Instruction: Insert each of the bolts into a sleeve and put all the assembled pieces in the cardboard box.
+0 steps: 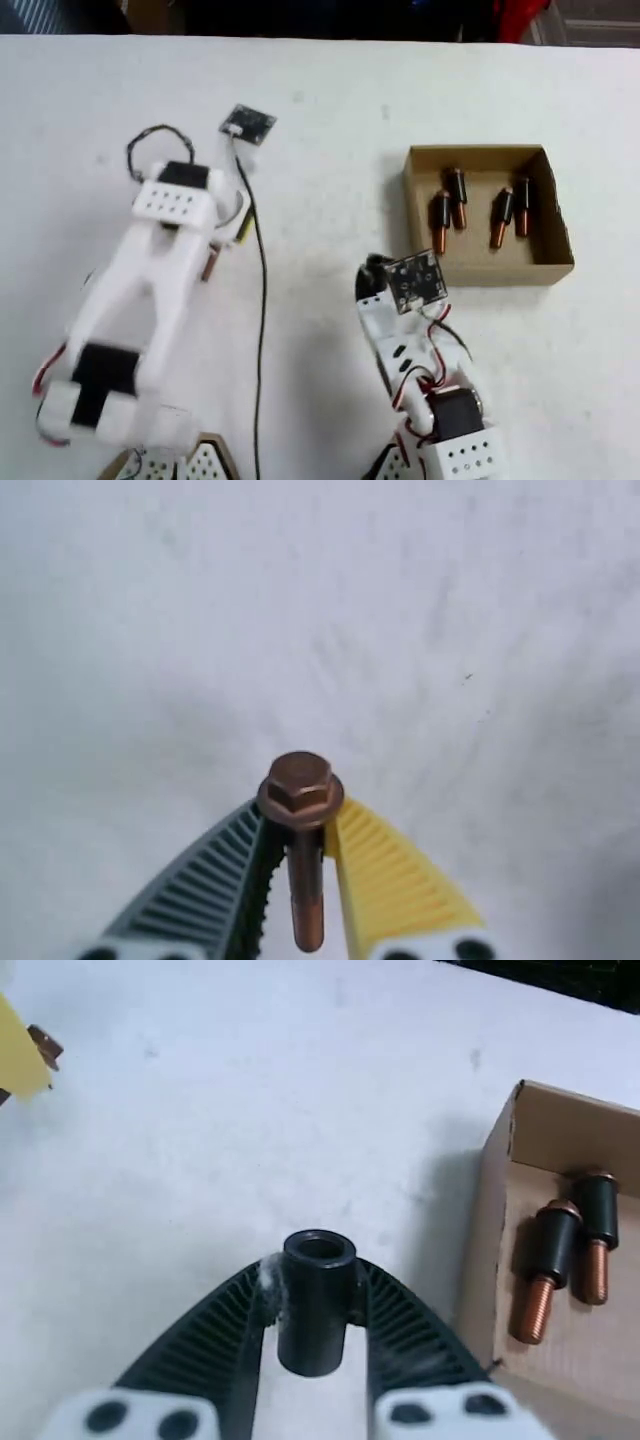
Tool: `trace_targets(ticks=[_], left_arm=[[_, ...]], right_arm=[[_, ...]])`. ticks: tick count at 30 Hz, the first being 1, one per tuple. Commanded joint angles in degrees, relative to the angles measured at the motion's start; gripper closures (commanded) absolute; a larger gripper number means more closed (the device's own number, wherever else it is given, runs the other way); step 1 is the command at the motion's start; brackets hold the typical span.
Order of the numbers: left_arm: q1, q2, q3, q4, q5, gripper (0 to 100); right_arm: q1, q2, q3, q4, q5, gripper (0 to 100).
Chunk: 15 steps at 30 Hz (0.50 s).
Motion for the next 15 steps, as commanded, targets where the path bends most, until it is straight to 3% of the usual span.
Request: trace_targets(ticks=[1,9,15], left_arm=[[0.6,-12.8,3.9,-4.5,-0.1,98],[0.6,-35.0,17.4,-15.7,0.5,98],[1.3,-44.1,17.9,-19.3,8.5,98]], right_arm=[[-3.1,-0.7,0.5,-5.0,-0.2,98.2],[-7.5,-0.7,3.4,-13.6,-0.2,98.2],[-12.2,-0.7,3.4,-14.6,-0.5,98.2]])
